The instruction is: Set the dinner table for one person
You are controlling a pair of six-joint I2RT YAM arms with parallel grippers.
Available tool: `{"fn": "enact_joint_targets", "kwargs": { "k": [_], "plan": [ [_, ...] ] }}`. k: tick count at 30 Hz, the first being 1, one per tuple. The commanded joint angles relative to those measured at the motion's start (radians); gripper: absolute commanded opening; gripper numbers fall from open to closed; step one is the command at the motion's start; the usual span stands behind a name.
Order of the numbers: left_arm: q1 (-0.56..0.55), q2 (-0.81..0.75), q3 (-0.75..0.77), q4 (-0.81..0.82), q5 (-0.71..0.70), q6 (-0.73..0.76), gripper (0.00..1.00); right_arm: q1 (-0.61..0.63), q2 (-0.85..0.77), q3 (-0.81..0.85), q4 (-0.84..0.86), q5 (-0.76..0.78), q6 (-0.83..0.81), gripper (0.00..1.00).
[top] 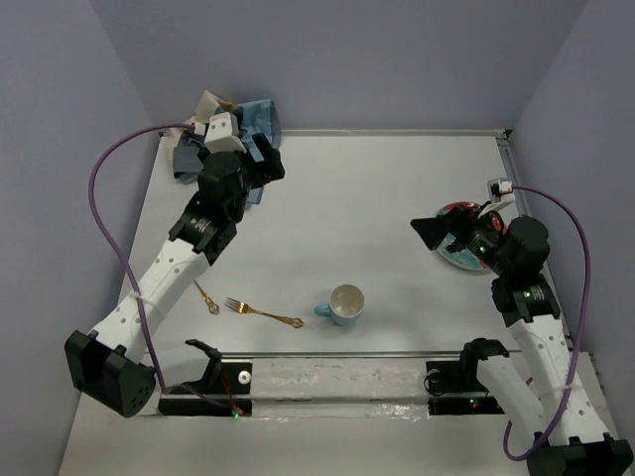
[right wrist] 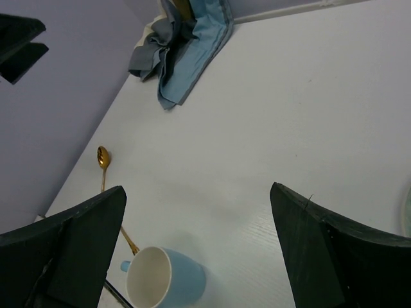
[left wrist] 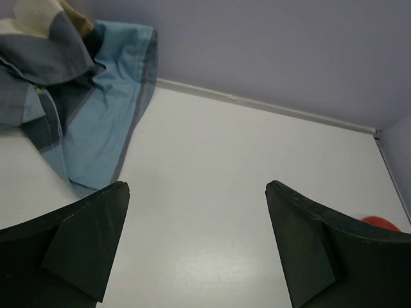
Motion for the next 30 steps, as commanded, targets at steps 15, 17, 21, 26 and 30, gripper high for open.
{"fn": "enact_joint_targets", "kwargs": {
  "k": [15, 17, 21, 26, 30],
  "plan": [
    [0.33, 0.835, 0.831, -0.157, -0.187, 0.185, 0.94, 0.005, 0.028, 0.025, 0.006, 0.008, -0.018, 0.97],
    [0.353, 0.894, 0.905, -0.161, -0.167, 0.195, 0.91, 0.005, 0.039, 0.026, 0.007, -0.002, -0.013, 0.97],
    [0.359, 1.076, 1.091, -0.248, -0.118, 0.229, 0.84, 0.005, 0.062, 0.016, 0.019, -0.003, -0.012, 0.96],
    [0.359, 1.344, 1.425, -0.399, -0.058, 0.225, 0.79, 0.014, 0.09, 0.016, 0.027, -0.017, -0.004, 0.96],
    [0.359, 1.479, 1.621, -0.417, -0.033, 0.221, 0.74, 0.023, 0.096, 0.013, 0.027, -0.02, 0.003, 0.95]
  ]
}}
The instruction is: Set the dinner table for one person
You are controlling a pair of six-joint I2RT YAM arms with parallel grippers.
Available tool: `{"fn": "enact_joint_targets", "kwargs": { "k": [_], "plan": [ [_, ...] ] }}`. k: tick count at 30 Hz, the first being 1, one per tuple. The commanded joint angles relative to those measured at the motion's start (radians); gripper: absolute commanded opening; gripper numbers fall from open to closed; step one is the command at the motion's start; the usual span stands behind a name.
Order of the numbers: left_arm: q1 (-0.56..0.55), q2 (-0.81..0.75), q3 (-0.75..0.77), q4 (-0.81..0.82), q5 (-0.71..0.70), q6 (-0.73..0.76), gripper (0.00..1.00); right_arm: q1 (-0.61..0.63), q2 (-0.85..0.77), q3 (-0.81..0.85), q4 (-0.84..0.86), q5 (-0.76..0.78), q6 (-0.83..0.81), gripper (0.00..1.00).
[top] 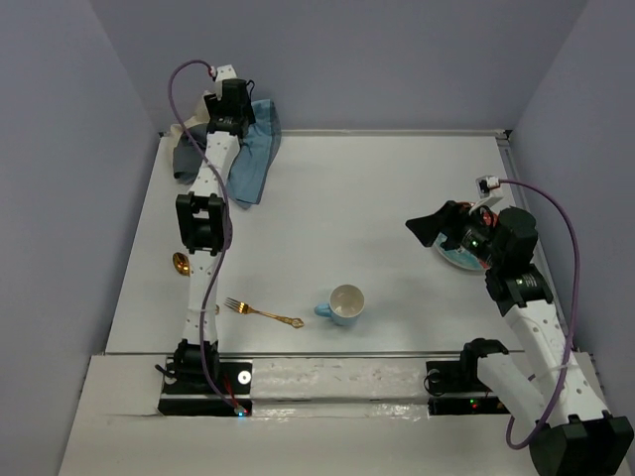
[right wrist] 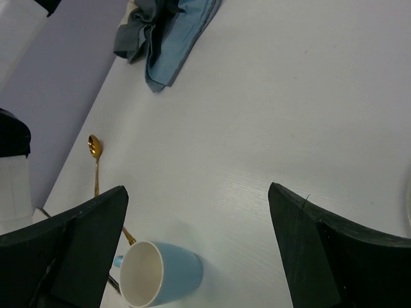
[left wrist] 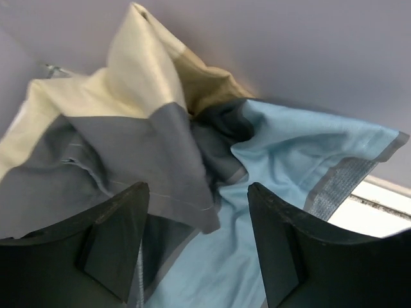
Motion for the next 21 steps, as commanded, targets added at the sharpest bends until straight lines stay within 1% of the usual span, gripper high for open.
{"fn": "enact_joint_targets", "kwargs": {
  "k": [1, 2, 5, 11, 12, 21],
  "plan": [
    [-0.006, 0.034, 0.098, -0.035, 0.04, 0.017, 0.73, 0.019, 0.002, 0.012, 0.034, -0.024, 0.005, 0.95],
    [-0.004, 0.04, 0.1, -0.024, 0.043, 0.019, 0.72, 0.019, 0.005, 0.012, 0.035, -0.022, 0.003, 0.95],
    [-0.001, 0.08, 0.139, -0.007, 0.071, 0.02, 0.65, 0.03, 0.023, 0.013, 0.034, -0.024, -0.001, 0.95],
    [0.005, 0.127, 0.151, -0.002, 0.051, 0.016, 0.57, 0.039, 0.06, 0.015, 0.041, -0.015, -0.009, 0.95],
    [0.006, 0.13, 0.151, -0.005, 0.046, 0.014, 0.54, 0.039, 0.063, 0.015, 0.044, -0.015, -0.009, 0.95],
    [0.019, 0.15, 0.151, -0.025, 0.0, 0.04, 0.5, 0.039, 0.074, 0.008, 0.047, 0.002, -0.004, 0.95]
  ]
}}
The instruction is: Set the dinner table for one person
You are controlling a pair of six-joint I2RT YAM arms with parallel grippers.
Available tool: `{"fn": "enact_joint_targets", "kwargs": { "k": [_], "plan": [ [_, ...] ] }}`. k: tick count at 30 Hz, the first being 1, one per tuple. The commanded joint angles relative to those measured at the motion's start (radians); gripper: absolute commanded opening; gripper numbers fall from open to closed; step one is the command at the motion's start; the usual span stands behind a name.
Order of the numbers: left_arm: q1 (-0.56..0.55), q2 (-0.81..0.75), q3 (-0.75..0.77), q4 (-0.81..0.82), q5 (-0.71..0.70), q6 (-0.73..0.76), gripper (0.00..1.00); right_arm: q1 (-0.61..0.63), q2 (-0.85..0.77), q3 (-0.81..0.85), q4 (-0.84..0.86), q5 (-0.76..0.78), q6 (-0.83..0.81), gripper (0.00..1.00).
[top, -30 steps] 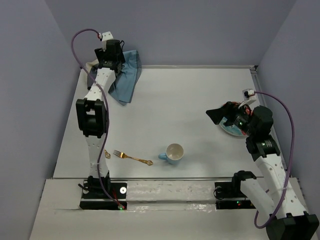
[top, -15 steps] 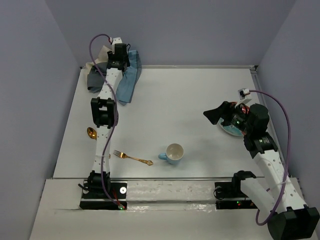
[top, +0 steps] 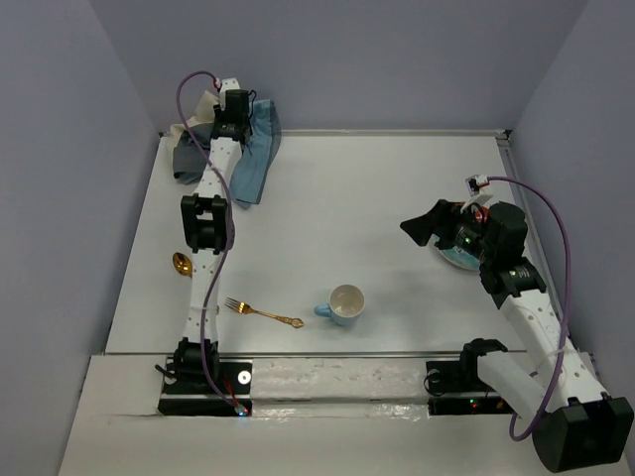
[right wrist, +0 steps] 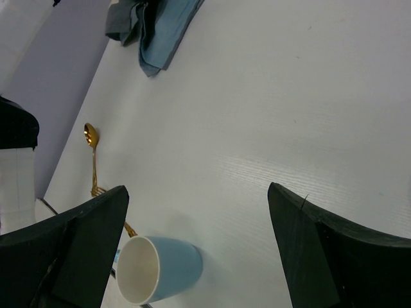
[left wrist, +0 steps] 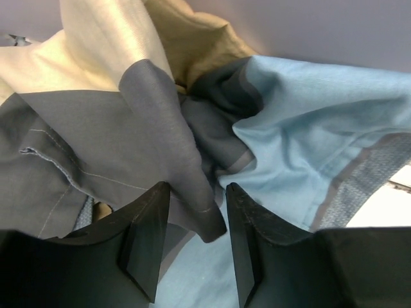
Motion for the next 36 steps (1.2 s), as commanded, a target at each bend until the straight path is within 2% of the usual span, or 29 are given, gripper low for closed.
{"fn": "enact_joint_targets", "kwargs": {
  "k": [1, 2, 4, 5, 6, 7, 12, 17, 22, 25, 30, 36],
  "plan": [
    [0.012, 0.006, 0.043, 0.003, -0.051, 0.03, 0.48, 0.01, -0.004, 0.009, 0.043, 0.007, -0.003, 0.95],
    [0.014, 0.008, 0.043, 0.001, -0.052, 0.033, 0.45, 0.01, -0.004, 0.007, 0.042, 0.01, -0.005, 0.95],
    [0.014, 0.008, 0.043, 0.0, -0.055, 0.035, 0.3, 0.01, -0.001, 0.006, 0.043, 0.013, -0.005, 0.95],
    [0.014, 0.005, 0.046, -0.002, -0.052, 0.035, 0.15, 0.01, 0.002, 0.004, 0.042, 0.015, -0.003, 0.95],
    [0.014, 0.003, 0.05, -0.006, -0.048, 0.033, 0.15, 0.01, 0.004, 0.004, 0.045, 0.016, -0.003, 0.95],
    [0.012, 0.0, 0.055, -0.014, -0.039, 0.032, 0.01, 0.019, 0.007, 0.004, 0.046, 0.016, -0.003, 0.95],
    [-0.021, -0.035, 0.15, -0.065, 0.063, 0.015, 0.0, 0.019, 0.021, 0.006, 0.054, 0.025, -0.002, 0.94],
    [-0.136, -0.13, 0.274, -0.15, 0.138, 0.025, 0.0, 0.028, 0.016, 0.01, 0.062, 0.048, -0.003, 0.94],
    [-0.271, -0.271, 0.314, -0.224, 0.155, 0.065, 0.0, 0.037, 0.022, 0.024, 0.071, 0.079, -0.003, 0.94],
    [-0.305, -0.329, 0.314, -0.253, 0.169, 0.059, 0.0, 0.037, 0.024, 0.032, 0.072, 0.096, -0.005, 0.94],
    [-0.359, -0.392, 0.313, -0.237, 0.25, 0.03, 0.0, 0.046, 0.018, 0.038, 0.072, 0.111, -0.006, 0.94],
    [-0.38, -0.448, 0.316, -0.161, 0.423, -0.042, 0.0, 0.047, 0.041, 0.033, 0.071, 0.125, -0.006, 0.95]
  ]
}}
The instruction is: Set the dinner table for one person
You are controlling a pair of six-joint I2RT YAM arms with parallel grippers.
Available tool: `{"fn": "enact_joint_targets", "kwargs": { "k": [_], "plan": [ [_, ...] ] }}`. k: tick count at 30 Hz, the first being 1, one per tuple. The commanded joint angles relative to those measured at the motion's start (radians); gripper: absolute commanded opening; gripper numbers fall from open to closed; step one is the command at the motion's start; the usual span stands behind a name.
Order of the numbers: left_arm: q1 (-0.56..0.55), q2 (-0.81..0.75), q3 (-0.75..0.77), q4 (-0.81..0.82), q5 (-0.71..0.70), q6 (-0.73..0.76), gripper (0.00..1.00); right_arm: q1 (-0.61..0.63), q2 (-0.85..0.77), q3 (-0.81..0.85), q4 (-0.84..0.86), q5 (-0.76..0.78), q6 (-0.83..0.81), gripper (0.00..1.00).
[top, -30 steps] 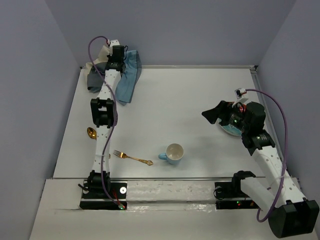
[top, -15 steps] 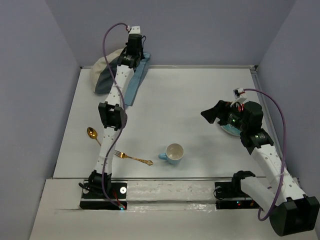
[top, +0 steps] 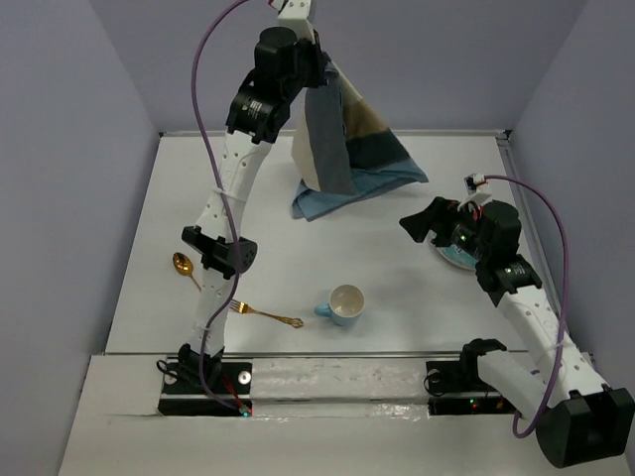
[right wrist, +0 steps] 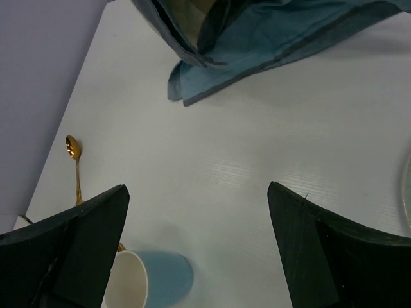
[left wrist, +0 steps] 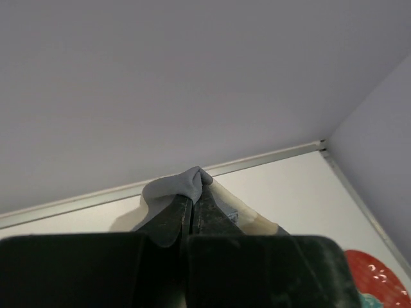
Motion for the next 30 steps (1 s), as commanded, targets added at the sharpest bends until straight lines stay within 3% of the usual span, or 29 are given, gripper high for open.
{"fn": "enact_joint_targets", "kwargs": {
  "k": [1, 9, 12, 16, 18, 24, 30],
  "plan": [
    [0.003, -0.058, 0.027, 0.089, 0.144, -0.047, 0.0, 0.008, 0.019, 0.035, 0.052, 0.024, -0.008, 0.94],
    [-0.005, -0.069, 0.027, 0.069, 0.146, 0.02, 0.0, 0.018, 0.1, 0.096, 0.049, 0.121, -0.046, 0.95],
    [-0.005, -0.055, 0.027, 0.026, 0.14, 0.071, 0.0, 0.018, 0.158, 0.148, 0.041, 0.237, -0.069, 0.91],
    [-0.007, -0.021, 0.025, -0.032, 0.1, 0.137, 0.0, 0.018, 0.296, 0.212, 0.032, 0.318, -0.141, 0.77],
    [-0.007, -0.011, 0.024, -0.054, 0.061, 0.146, 0.0, 0.018, 0.353, 0.251, 0.029, 0.329, -0.198, 0.76],
    [-0.005, -0.034, -0.02, -0.031, 0.021, 0.192, 0.0, 0.018, 0.569, 0.295, 0.03, 0.084, -0.403, 0.9],
    [-0.001, -0.031, -0.037, -0.031, 0.046, 0.191, 0.0, 0.018, 0.721, 0.38, 0.052, 0.018, -0.552, 0.93]
  ]
}}
